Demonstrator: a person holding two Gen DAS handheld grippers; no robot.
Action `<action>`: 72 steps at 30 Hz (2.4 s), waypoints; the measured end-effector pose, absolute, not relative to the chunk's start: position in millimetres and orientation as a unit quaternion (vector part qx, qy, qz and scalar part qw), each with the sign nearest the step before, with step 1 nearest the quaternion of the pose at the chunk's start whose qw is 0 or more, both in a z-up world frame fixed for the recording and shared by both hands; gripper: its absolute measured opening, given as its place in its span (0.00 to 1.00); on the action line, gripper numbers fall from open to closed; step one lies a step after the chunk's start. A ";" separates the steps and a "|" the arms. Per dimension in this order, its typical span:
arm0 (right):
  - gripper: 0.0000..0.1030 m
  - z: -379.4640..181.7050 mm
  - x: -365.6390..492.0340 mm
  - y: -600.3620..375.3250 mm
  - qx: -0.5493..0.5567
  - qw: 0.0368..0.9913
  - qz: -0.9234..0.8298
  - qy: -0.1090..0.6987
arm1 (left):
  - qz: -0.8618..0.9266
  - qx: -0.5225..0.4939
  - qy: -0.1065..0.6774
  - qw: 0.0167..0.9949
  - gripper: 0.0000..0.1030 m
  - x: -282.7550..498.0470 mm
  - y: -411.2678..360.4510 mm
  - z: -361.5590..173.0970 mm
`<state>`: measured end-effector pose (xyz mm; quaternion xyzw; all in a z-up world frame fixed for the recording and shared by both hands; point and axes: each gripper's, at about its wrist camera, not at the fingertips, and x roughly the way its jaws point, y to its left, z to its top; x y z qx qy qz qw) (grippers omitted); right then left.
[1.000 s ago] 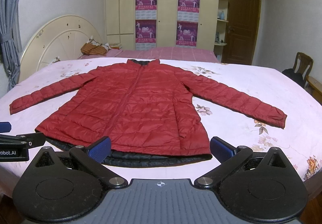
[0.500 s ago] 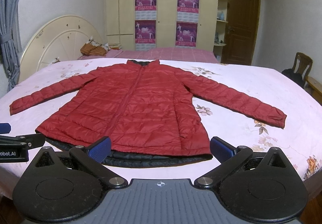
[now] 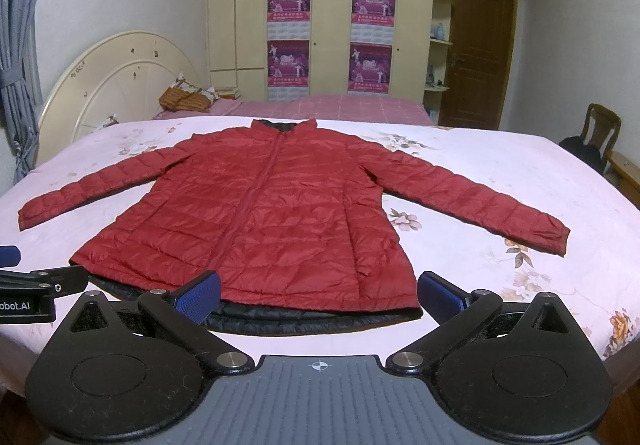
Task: Fold large clothes
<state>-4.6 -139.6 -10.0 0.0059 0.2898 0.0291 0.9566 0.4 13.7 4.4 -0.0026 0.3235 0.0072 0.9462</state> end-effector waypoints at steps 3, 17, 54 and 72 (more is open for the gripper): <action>1.00 -10.1 -4.8 -139.6 0.006 0.957 0.029 0.290 | 0.007 -0.002 0.324 0.946 1.00 0.5 13.3 4.5; 1.00 -9.9 13.8 -145.2 0.008 0.958 0.008 0.288 | -0.013 0.007 0.324 0.946 1.00 25.4 8.1 4.8; 1.00 -37.6 188.6 -220.3 0.016 0.937 -0.161 0.309 | -0.134 0.025 0.356 0.924 1.00 250.0 -42.7 -37.1; 0.54 -130.8 220.6 -447.9 0.290 0.866 -0.269 0.307 | -0.163 0.024 0.404 0.900 1.00 342.9 -141.3 -82.1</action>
